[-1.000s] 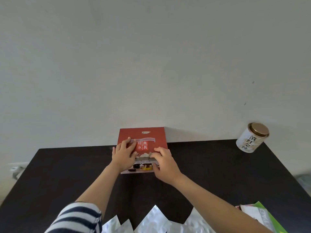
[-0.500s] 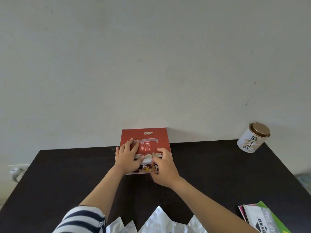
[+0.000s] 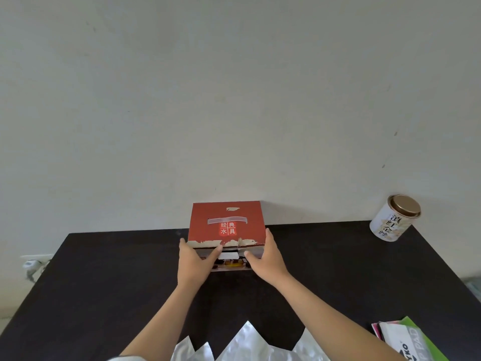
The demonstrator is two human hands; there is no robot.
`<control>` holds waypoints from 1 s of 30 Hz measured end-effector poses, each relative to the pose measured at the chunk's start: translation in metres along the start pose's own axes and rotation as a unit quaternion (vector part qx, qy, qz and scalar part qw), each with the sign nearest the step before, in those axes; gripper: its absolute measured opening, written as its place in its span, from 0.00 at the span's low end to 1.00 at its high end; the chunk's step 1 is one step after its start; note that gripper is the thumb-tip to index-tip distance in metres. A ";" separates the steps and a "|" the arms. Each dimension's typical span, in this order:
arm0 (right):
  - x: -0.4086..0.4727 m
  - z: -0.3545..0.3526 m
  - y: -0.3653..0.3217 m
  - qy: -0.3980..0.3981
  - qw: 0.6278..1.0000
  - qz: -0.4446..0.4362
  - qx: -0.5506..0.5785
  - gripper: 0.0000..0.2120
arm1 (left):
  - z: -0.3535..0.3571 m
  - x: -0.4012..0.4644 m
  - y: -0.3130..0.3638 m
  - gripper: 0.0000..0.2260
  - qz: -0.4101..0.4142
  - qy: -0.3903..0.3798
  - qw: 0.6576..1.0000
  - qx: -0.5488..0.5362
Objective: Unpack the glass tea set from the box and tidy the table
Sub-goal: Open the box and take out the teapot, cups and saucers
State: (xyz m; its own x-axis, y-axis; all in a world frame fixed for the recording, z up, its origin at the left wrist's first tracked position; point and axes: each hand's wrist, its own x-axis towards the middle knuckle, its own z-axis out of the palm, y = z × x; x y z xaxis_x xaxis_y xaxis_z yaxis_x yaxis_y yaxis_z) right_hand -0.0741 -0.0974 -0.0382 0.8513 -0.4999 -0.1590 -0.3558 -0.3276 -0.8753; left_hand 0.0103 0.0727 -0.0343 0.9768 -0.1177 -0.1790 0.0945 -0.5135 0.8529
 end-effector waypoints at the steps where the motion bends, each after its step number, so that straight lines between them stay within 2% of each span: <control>1: -0.001 0.000 0.001 -0.009 1.000 0.003 0.001 0.38 | -0.001 -0.003 -0.002 0.43 0.006 -0.002 1.000 -0.008; 4: -0.011 -0.003 0.003 -0.029 0.999 -0.004 0.013 0.40 | -0.006 -0.013 -0.004 0.35 0.020 0.005 1.000 -0.014; 12: -0.079 -0.003 0.012 -0.052 0.997 -0.018 0.055 0.42 | -0.023 -0.065 -0.030 0.36 0.039 0.007 0.999 -0.017; 20: -0.136 -0.001 0.020 -0.047 0.994 -0.026 0.100 0.39 | -0.040 -0.112 -0.047 0.36 0.063 -0.002 0.998 -0.021; 23: -0.140 -0.001 0.012 -0.026 0.988 -0.037 0.145 0.35 | -0.049 -0.120 -0.040 0.33 0.097 -0.003 0.994 -0.048; 27: -0.126 -0.005 -0.010 0.044 0.977 -0.074 0.196 0.31 | -0.062 -0.111 -0.017 0.31 0.148 0.013 0.986 -0.078; 30: -0.099 -0.007 -0.025 0.057 0.971 -0.124 0.194 0.32 | -0.068 -0.093 0.005 0.26 0.187 0.011 0.979 -0.086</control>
State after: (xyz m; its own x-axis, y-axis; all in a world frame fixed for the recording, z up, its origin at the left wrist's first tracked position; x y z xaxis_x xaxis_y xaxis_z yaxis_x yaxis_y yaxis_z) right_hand -0.1526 -0.0457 0.0026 0.8359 -0.5376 0.1108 0.0457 -0.1330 -0.9901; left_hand -0.0670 0.1388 0.0205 0.9531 -0.2500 0.1704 -0.2411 -0.2873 0.9270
